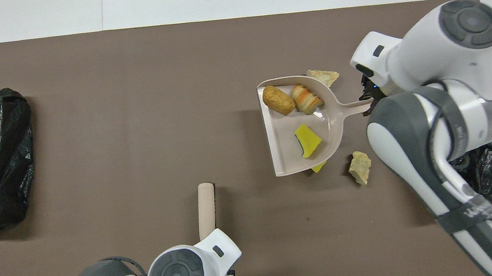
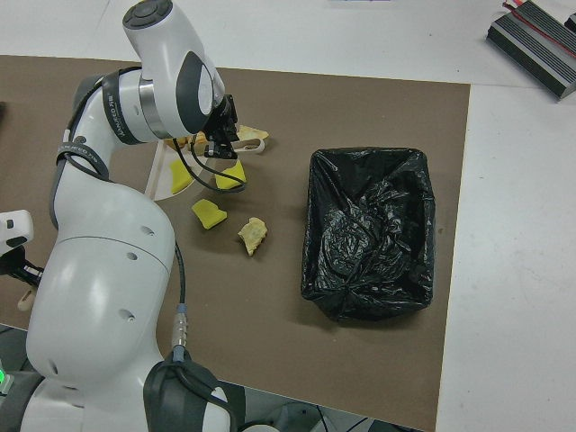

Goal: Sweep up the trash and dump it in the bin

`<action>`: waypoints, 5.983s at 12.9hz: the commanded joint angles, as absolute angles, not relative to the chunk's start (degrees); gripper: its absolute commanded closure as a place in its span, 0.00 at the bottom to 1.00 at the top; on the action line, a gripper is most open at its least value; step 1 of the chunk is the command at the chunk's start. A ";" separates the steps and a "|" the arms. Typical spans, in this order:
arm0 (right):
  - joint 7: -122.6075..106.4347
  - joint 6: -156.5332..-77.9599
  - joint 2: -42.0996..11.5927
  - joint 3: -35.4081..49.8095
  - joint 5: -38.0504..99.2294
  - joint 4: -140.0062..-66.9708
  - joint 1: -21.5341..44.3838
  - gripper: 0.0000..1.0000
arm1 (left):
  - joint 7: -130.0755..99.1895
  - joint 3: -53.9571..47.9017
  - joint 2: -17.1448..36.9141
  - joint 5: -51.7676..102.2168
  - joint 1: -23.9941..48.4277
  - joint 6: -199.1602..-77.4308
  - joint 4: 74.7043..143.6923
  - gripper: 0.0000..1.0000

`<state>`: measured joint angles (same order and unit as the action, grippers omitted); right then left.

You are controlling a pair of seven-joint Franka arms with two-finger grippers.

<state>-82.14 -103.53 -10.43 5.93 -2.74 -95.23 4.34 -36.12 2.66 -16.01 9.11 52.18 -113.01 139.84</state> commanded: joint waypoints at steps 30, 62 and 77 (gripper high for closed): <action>-107.14 -105.91 -1.76 6.77 -48.16 -99.93 -18.81 1.00 | 0.50 4.48 -5.73 4.58 20.69 -102.24 109.81 0.00; -85.30 -97.93 2.20 9.32 -47.04 -100.90 -10.46 1.00 | 10.63 4.48 -1.41 1.23 6.24 -85.87 87.36 0.00; -0.86 -97.46 -14.91 9.93 -8.35 -93.00 16.14 1.00 | 10.63 4.48 -1.32 1.23 6.24 -85.96 87.36 0.00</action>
<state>-9.63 -96.25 -10.65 10.12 -10.40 -96.93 13.46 10.52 5.08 -1.23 1.12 7.10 -86.98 88.00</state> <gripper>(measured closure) 0.674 0.000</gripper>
